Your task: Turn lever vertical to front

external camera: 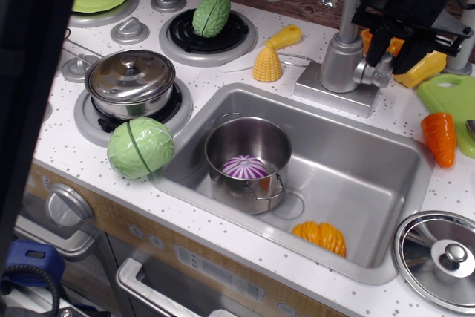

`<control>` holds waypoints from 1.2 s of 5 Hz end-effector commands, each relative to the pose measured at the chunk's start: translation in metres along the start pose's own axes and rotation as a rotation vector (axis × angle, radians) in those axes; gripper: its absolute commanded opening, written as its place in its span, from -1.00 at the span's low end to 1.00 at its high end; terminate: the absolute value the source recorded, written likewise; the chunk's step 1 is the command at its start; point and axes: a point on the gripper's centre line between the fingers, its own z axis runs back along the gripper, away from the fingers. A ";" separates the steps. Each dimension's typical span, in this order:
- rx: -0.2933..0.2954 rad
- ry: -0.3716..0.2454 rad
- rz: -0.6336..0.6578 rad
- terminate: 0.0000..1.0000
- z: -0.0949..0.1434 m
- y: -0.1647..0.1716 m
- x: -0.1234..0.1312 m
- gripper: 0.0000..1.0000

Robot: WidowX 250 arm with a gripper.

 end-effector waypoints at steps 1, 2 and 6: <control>-0.093 -0.030 -0.002 -1.00 0.023 -0.003 -0.002 -1.00; -0.124 -0.034 -0.017 -1.00 0.006 -0.006 -0.001 -1.00; -0.155 -0.036 -0.019 -1.00 -0.021 -0.013 -0.002 -1.00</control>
